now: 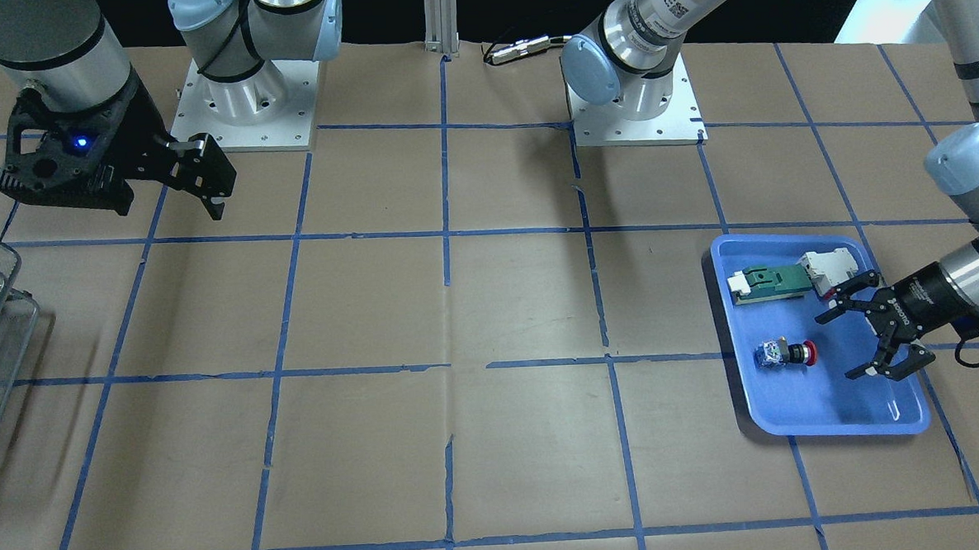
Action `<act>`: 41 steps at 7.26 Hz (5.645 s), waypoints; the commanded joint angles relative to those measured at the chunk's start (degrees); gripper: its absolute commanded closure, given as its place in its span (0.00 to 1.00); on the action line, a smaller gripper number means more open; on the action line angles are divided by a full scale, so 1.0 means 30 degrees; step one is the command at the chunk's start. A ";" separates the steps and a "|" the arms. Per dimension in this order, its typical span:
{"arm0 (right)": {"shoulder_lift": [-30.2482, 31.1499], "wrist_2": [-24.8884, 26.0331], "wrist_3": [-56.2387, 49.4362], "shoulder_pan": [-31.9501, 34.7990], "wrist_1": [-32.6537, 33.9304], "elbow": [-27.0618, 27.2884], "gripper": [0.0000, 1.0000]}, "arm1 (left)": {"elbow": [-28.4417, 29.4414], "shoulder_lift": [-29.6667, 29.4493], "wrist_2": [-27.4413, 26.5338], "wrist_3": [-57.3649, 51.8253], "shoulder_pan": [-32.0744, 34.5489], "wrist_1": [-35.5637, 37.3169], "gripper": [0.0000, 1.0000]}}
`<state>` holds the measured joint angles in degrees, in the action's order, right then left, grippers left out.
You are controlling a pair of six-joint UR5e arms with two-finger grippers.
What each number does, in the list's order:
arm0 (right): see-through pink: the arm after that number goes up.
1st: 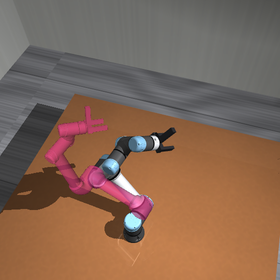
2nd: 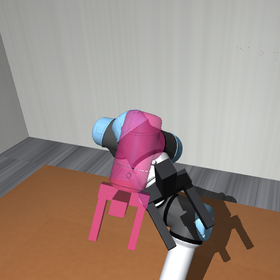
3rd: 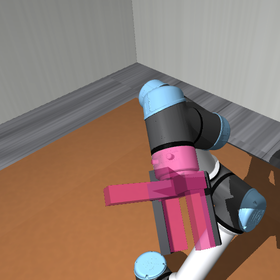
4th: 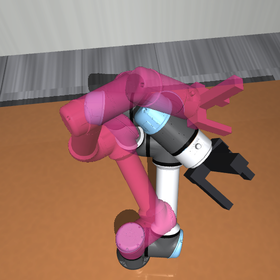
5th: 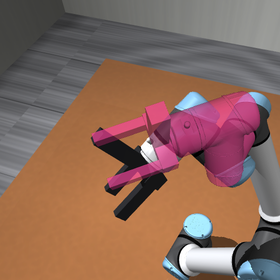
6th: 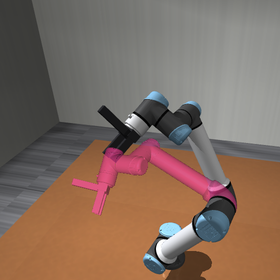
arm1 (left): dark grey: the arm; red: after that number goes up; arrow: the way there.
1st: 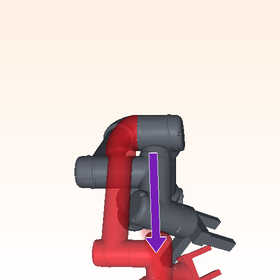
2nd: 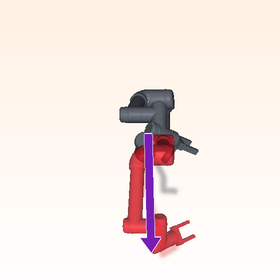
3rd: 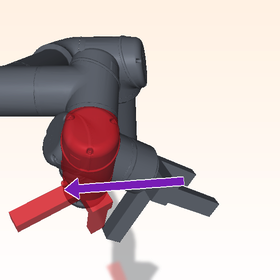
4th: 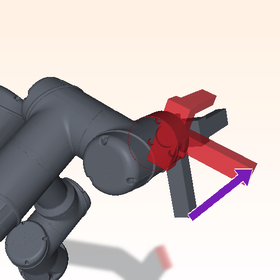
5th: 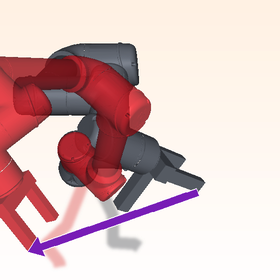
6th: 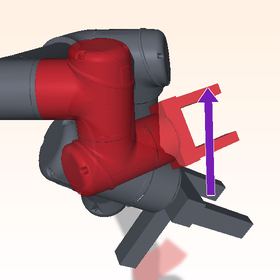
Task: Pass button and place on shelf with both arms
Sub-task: 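Lower the left gripper over the red button and close on its cap, then lift the red button out of the tray with the left gripper, then carry the button toward the table center while the right gripper lowers to meet it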
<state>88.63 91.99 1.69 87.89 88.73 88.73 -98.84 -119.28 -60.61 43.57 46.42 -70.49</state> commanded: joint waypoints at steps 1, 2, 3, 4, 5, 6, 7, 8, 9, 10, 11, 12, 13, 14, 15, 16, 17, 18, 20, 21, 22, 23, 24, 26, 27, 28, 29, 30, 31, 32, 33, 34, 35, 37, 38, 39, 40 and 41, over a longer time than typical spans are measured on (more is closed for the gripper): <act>-0.0012 -0.0078 -0.3053 0.0060 -0.0015 0.0274 0.00 | 0.0016 -0.0287 0.0048 -0.0139 0.0113 0.0117 0.00; 0.0016 0.0067 -0.3574 0.0060 -0.0015 0.0305 0.00 | 0.0045 -0.0433 0.0048 -0.0168 0.0259 0.0437 0.00; 0.0220 0.0069 -0.2536 0.0031 -0.0044 0.0305 0.00 | 0.0016 -0.0579 0.0077 -0.0226 0.0260 0.0440 0.00; 0.0193 0.0011 -0.1974 0.0031 -0.0044 0.0363 0.00 | -0.0071 -0.0668 0.0078 -0.0256 0.0260 0.0440 0.00; 0.0135 0.0068 -0.2026 0.0002 0.0014 0.0422 0.00 | -0.0043 -0.0756 0.0078 -0.0314 0.0260 0.0440 0.00; 0.0163 0.0069 -0.2085 0.0002 0.0043 0.0423 0.00 | -0.0042 -0.0844 0.0107 -0.0315 0.0289 0.0440 0.00; 0.0163 0.0069 -0.2028 0.0031 -0.0044 0.0423 0.00 | -0.0071 -0.0845 0.0426 -0.0344 0.0435 0.0440 0.00; 0.0192 0.0098 -0.2027 0.0060 0.0333 0.0423 0.00 | -0.0072 -0.0845 0.0458 -0.0402 0.0494 0.0440 0.00; 0.0222 0.0069 -0.1969 0.0031 -0.0041 0.0394 0.00 | -0.0130 -0.0845 0.0429 -0.0490 0.0495 0.0411 0.00; 0.0193 -0.0018 -0.1939 -0.0027 -0.0073 0.0422 0.00 | -0.0188 -0.0874 0.0429 -0.0490 0.0495 0.0382 0.03; 0.0193 -0.0106 -0.1939 -0.0085 0.0100 0.0307 0.00 | -0.0189 -0.0932 0.0400 -0.0490 0.0466 0.0324 0.20; 0.0193 -0.0107 -0.1939 -0.0086 0.0102 0.0218 0.00 | -0.0189 -0.0933 0.0371 -0.0461 0.0465 0.0294 0.33; 0.0222 -0.0020 -0.1939 -0.0115 0.0073 0.0131 0.00 | -0.0189 -0.0962 0.0284 -0.0432 0.0465 0.0120 0.53; 0.0222 -0.0019 -0.1939 -0.0086 0.0102 0.0130 0.00 | -0.0218 -0.0933 0.0254 -0.0432 0.0465 0.0002 0.92; 0.0338 0.0010 -0.1881 -0.0057 0.0044 0.0130 0.00 | -0.0189 -0.0904 0.0253 -0.0432 0.0465 -0.0463 1.00; 0.0484 0.0097 -0.1678 -0.0086 -0.0015 0.0159 0.00 | -0.0160 -0.0584 0.0282 -0.0432 0.0494 -0.1570 1.00; 0.0485 0.0098 -0.1646 -0.0057 -0.0044 0.0101 0.00 | 0.0072 -0.0233 0.0225 -0.0490 0.0553 -0.2045 1.00; 0.0602 0.0127 -0.1675 -0.0086 -0.0161 0.0042 0.00 | 0.0133 0.0351 0.0282 -0.0461 0.0756 -0.2079 1.00; 0.0836 0.0068 -0.1705 -0.0028 -0.0423 0.0042 0.00 | 0.0163 0.2192 0.0283 0.0645 0.2361 -0.2863 1.00; 0.1011 -0.0134 -0.1734 -0.0056 -0.0454 -0.0016 0.00 | 0.0134 0.3246 0.0399 0.1899 0.3733 -0.3247 1.00; 0.1535 -0.0368 -0.2546 -0.0115 -0.0397 -0.0017 0.00 | 0.0133 0.4127 0.1212 0.4493 0.5835 -0.3251 1.00; 0.1569 -0.0255 -0.3714 -0.0115 -0.0396 0.0041 0.00 | 0.0162 0.4687 0.2496 0.6926 0.7625 -0.3164 1.00; 0.1627 -0.0312 -0.5495 -0.0144 0.0097 -0.0074 0.00 | 0.0163 0.5156 0.3031 0.9010 0.9006 -0.2931 1.00; 0.1920 -0.0109 -0.7590 -0.0174 0.0807 -0.0134 0.00 | 0.0192 0.6298 0.3443 1.2205 1.1410 -0.2085 1.00; 0.1979 -0.0310 -0.7767 -0.0203 -0.0355 -0.0047 0.00 | -0.0069 0.6710 0.3998 1.4428 1.2814 -0.0803 1.00; 0.2357 -0.0225 -1.0815 -0.0145 -0.0512 0.0041 0.00 | -0.0130 0.6743 0.3974 1.6916 1.4714 0.0602 1.00; 0.2592 -0.0369 -1.2324 -0.0116 -0.0542 0.0158 0.00 | -0.0159 0.6308 0.3974 1.9667 1.6096 0.2849 1.00; 0.2653 -0.0661 -1.3267 -0.0086 -0.0688 0.0217 0.00 | -0.0247 0.6275 0.4032 2.1841 1.7096 0.4351 1.00; 0.2537 -0.1592 -1.7599 -0.0086 -0.0718 0.0334 0.00 | -0.0248 0.6391 0.3946 2.2994 1.8179 0.4482 1.00; 0.2478 -0.1775 -1.9846 -0.0028 -0.0689 0.0625 0.00 | -0.0219 0.6334 0.3887 2.3731 1.9031 0.4657 1.00; 0.1956 -0.1806 -2.2682 0.0002 -0.0544 0.1208 0.00 | -0.0218 0.6275 0.3973 2.4840 1.9533 0.5471 1.00; 0.1254 -0.1835 -2.5089 -0.0056 -0.0369 0.1446 0.00 | -0.0276 0.6217 0.4032 2.5924 1.9886 0.6494 1.00; 0.0435 -0.2503 -2.6273 -0.0057 -0.0367 0.1448 0.00 | -0.0335 0.6245 0.4033 2.6109 2.0034 0.6766 1.00; -0.0188 -0.4260 -2.9145 -0.0172 -0.0337 0.1332 0.00 | -0.0336 0.6245 0.4033 2.6345 2.0473 0.6798 1.00; 0.0160 -0.4151 -3.0113 0.0087 -0.0308 0.1360 0.00 | -0.0364 0.6216 0.4033 2.6577 2.0649 0.6769 1.00; 0.0395 -0.4382 -3.0326 0.0206 -0.0250 0.1476 0.00 | -0.0336 0.6245 0.4004 2.6638 2.0796 0.6798 1.00; 0.0485 -0.4906 -3.0067 0.0410 0.0940 0.1477 0.00 | -0.0364 0.6245 0.4003 2.6667 2.0884 0.6798 1.00; 0.0631 -0.4738 -3.0470 0.0586 0.0835 0.1564 0.00 | -0.0365 0.6245 0.4003 2.6668 2.0914 0.6827 1.00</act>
<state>90.00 78.00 -88.82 88.99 90.32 93.19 -99.90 -100.56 -48.59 123.50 108.94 -50.08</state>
